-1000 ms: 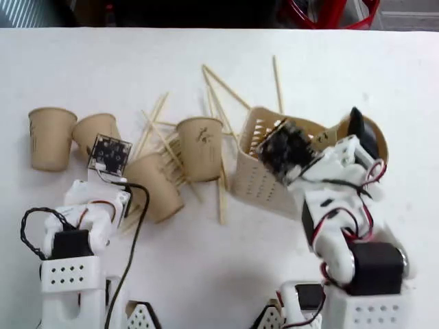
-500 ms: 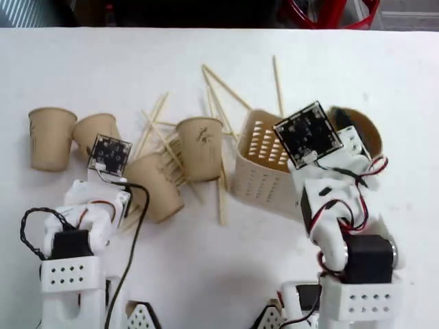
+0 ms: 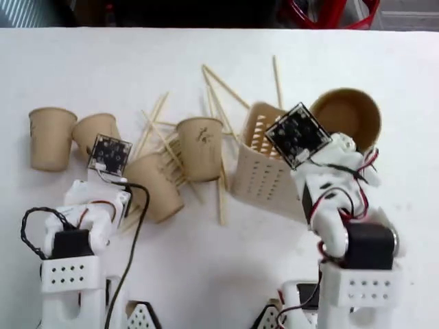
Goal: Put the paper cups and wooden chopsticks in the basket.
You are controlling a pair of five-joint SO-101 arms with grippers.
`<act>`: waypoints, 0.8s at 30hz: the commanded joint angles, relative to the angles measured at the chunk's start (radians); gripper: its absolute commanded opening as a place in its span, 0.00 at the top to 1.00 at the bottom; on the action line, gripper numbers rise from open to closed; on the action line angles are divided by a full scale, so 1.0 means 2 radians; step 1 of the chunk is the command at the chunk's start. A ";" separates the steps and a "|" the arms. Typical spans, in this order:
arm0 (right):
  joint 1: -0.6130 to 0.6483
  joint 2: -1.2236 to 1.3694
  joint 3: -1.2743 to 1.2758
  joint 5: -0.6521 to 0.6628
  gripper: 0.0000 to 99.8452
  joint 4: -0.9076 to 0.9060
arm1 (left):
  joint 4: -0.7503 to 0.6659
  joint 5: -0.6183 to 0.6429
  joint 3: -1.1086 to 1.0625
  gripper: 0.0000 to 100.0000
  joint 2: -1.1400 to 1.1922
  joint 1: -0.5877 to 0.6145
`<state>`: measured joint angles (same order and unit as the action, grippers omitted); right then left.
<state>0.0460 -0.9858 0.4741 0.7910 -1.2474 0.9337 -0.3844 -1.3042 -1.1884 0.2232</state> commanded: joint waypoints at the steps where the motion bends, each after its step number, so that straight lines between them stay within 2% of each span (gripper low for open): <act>1: 0.004 0.008 -0.023 -0.011 0.98 -0.003 | -0.008 -0.002 0.002 0.83 -0.010 -0.007; 11: 0.040 0.010 -0.124 -0.011 0.98 -0.145 | -0.008 -0.002 0.002 0.83 -0.010 -0.007; 19: 0.032 0.010 -0.127 -0.007 0.98 -0.152 | -0.008 -0.002 0.002 0.83 -0.010 -0.007; 24: 0.000 0.030 -0.127 -0.007 0.98 -0.158 | -0.008 -0.002 0.002 0.83 -0.010 -0.007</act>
<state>0.0798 -0.9551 0.2547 0.7802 -1.5589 0.9337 -0.3844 -1.3042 -1.1884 0.2232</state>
